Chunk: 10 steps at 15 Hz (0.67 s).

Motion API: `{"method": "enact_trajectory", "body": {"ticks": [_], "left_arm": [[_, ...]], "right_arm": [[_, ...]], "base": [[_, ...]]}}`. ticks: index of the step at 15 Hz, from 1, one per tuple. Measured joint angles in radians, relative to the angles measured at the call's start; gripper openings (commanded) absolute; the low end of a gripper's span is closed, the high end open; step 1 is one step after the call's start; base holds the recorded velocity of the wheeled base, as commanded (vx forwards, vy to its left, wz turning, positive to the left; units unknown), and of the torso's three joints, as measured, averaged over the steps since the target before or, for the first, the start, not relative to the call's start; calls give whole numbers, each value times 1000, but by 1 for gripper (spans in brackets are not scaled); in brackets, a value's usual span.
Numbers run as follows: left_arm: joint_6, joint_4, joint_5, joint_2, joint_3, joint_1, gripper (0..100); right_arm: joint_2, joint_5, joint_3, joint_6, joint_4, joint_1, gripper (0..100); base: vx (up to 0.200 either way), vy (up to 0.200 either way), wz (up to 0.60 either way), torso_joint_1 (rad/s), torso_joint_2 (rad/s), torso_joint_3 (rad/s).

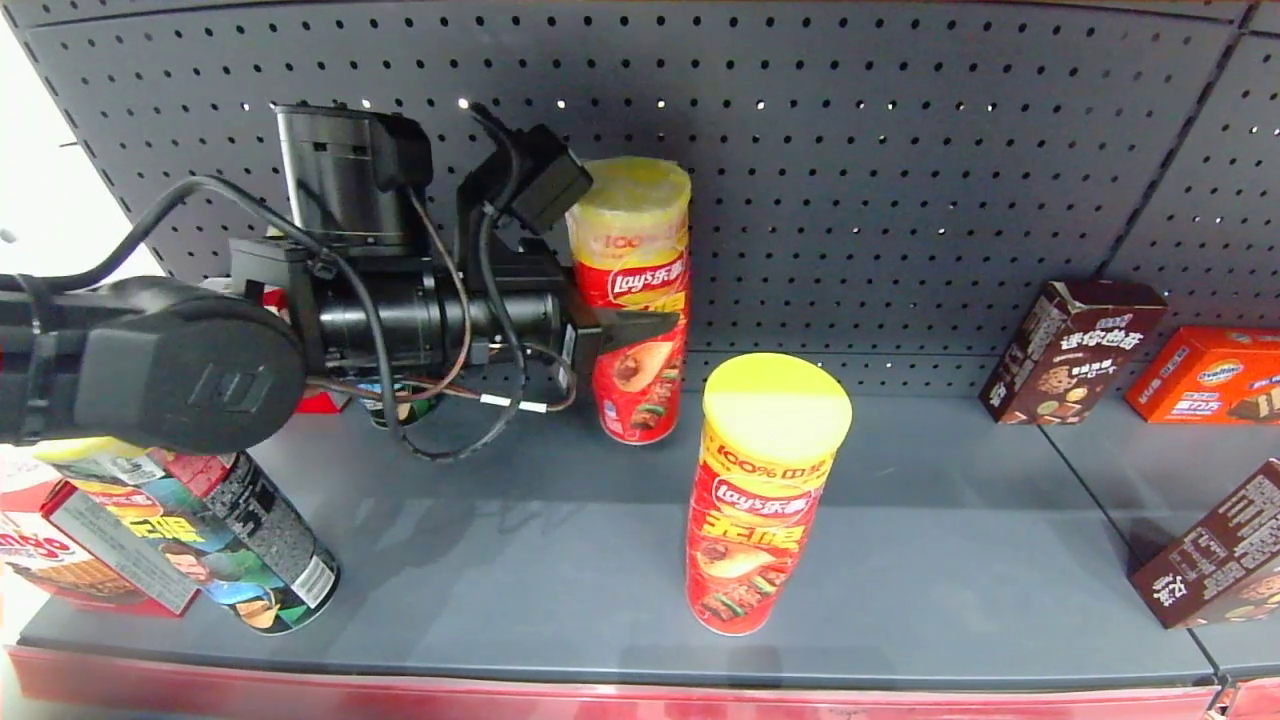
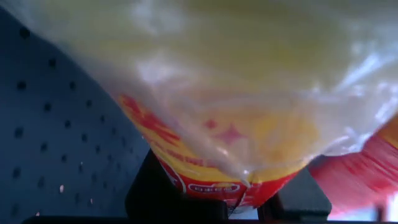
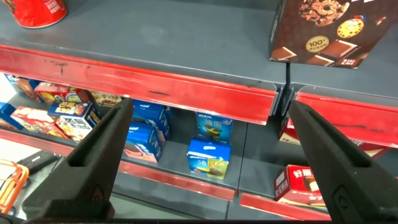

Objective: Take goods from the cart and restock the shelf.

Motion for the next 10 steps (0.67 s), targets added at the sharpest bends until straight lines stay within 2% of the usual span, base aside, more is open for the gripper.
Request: {"method": "enact_trajectory", "body": {"ticks": [4, 10], "left_arm": [[-2, 3, -2, 97, -108, -12, 0], [-1, 2, -2, 184, -169, -30, 0]], "right_arm": [[0, 0, 0, 0, 0, 0, 100], [0, 0, 0, 0, 0, 0, 100]], "base": [[0, 0, 0, 0, 0, 0], [0, 0, 0, 0, 0, 0]]}}
